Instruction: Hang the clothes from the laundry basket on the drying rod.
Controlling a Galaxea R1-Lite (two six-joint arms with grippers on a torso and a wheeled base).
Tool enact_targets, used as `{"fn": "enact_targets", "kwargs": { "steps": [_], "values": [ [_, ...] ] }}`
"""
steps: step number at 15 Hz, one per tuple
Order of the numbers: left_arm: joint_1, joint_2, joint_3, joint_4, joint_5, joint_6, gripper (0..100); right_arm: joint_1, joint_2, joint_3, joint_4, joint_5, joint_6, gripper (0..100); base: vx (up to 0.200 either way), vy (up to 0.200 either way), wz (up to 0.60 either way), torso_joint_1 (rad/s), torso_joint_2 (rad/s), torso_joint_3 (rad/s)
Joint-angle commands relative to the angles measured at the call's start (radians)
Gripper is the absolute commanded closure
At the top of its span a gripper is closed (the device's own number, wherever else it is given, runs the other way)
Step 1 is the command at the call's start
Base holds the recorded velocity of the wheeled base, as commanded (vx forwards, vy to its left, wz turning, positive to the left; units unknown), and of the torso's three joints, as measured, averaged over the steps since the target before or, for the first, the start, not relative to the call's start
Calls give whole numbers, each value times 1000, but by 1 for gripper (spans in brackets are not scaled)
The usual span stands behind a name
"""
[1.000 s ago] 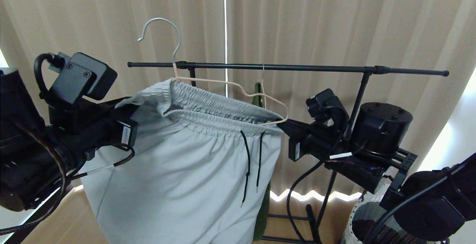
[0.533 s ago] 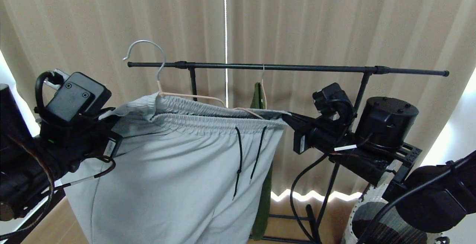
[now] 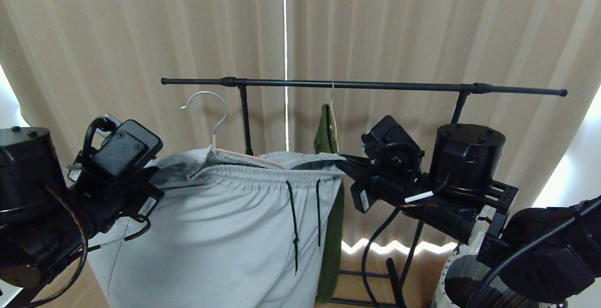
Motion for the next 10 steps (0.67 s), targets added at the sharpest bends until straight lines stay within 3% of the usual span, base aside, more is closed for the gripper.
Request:
{"fn": "enact_targets", "kwargs": {
  "steps": [1,5,6,10],
  "values": [
    [-2,33,4,-31,0,-5,100,55,2,0,3,0,-1,100,0,0,0,0,0,0],
    [2,31,4,-74,3,-32,100,75,7,5,39,-4,-2,100,0,0,0,0,0,0],
    [2,28,4,-74,5,-44,100,75,4,6,52,-7,-2,0,0,0,0,0,0,0],
    [1,28,3,-74,17,-83,100,92,-1,-14,43,-6,-42,0,0,0,0,0,0,0]
  ]
}}
